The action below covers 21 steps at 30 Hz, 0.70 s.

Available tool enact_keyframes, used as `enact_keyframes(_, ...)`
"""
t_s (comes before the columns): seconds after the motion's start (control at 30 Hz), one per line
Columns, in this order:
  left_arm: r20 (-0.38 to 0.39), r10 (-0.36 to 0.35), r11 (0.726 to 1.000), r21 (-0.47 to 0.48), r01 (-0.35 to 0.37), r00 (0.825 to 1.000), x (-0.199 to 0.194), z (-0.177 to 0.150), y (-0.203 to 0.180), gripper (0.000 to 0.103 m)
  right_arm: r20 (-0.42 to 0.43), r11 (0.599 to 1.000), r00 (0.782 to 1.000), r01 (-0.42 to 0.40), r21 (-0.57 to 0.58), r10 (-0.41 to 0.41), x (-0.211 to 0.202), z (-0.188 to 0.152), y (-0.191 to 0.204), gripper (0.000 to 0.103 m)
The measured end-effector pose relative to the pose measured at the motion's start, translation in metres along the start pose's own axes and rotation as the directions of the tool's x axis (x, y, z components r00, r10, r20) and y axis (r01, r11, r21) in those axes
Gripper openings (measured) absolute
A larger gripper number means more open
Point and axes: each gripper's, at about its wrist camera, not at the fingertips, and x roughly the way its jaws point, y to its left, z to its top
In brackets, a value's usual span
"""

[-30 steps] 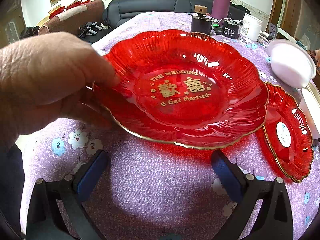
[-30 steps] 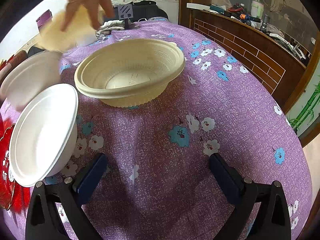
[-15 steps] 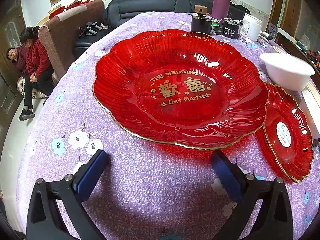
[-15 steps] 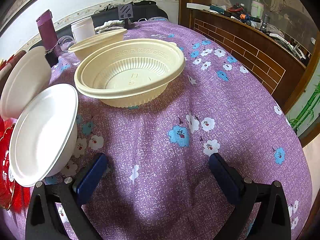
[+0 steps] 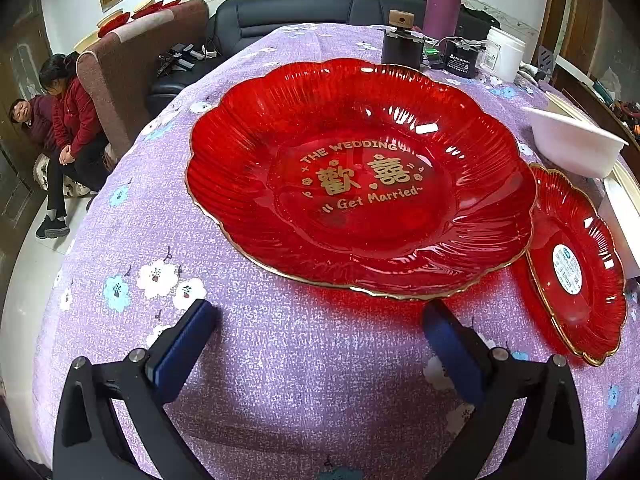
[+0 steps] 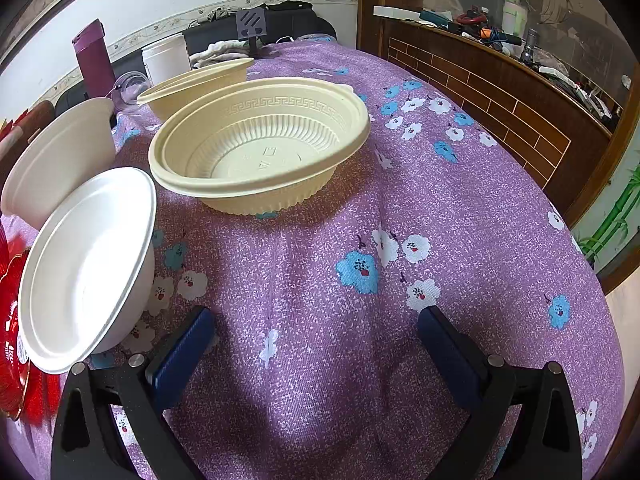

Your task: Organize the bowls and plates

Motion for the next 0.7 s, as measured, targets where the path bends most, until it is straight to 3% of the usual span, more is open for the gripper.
enact_keyframes(0.7,0.001,0.007,1.000,-0.011,-0.007,1.000,0.0005,-0.0007,0.0004,0.103,0.000,1.000,1.000,0.000,0.000,0.000,0.0000,0.0001,0.0000,0.102)
